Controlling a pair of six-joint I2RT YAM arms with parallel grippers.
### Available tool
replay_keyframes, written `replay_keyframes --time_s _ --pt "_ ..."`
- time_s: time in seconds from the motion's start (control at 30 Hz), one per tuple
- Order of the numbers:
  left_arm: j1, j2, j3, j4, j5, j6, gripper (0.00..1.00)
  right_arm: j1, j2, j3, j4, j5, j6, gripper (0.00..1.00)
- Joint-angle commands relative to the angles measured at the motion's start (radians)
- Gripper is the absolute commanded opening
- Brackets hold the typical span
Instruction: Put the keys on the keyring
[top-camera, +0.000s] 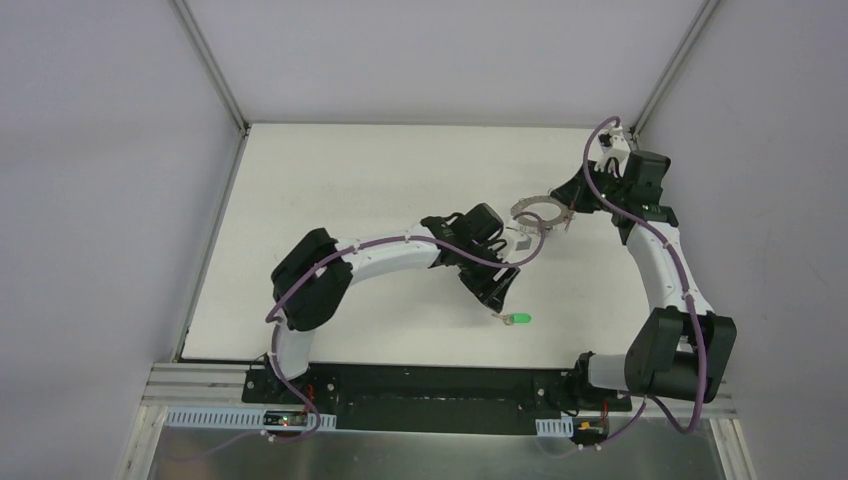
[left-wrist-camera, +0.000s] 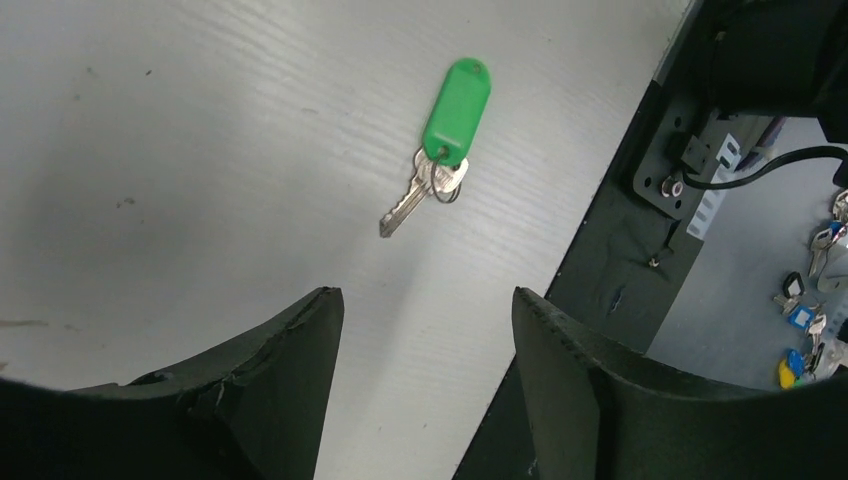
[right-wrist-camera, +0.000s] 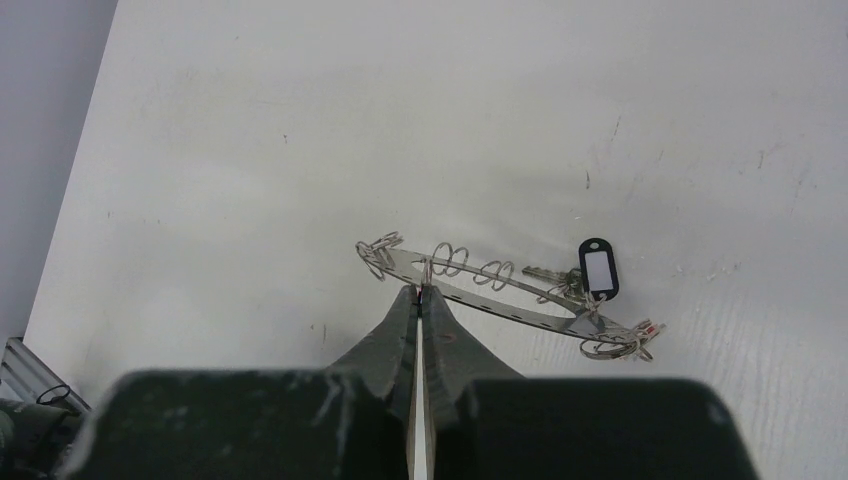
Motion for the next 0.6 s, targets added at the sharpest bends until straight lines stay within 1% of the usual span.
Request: replay_keyframes --time_s 0.0,0.1,0.3,0.57 --pt "-0.031 0.066 0.158 -0.116 -0.024 -0.030 0.63 -0.017 -0.033 -0.001 0.053 -0.036 0.024 0.00" --pt "-0.038 0.122 0.223 -0.159 -0.018 -0.027 0.59 -0.020 -0.033 -0.002 0.057 -0.047 0.029 0.00" --pt "-0.055 0.189 0.307 -0.211 -0.010 -0.026 0.56 -0.026 -0.040 -0.015 0.067 -0.060 0.031 0.00" --pt "-0.085 0.264 0.375 -0.250 0.002 -0.037 0.50 -0.033 -0.045 -0.028 0.079 -0.078 0.037 0.00"
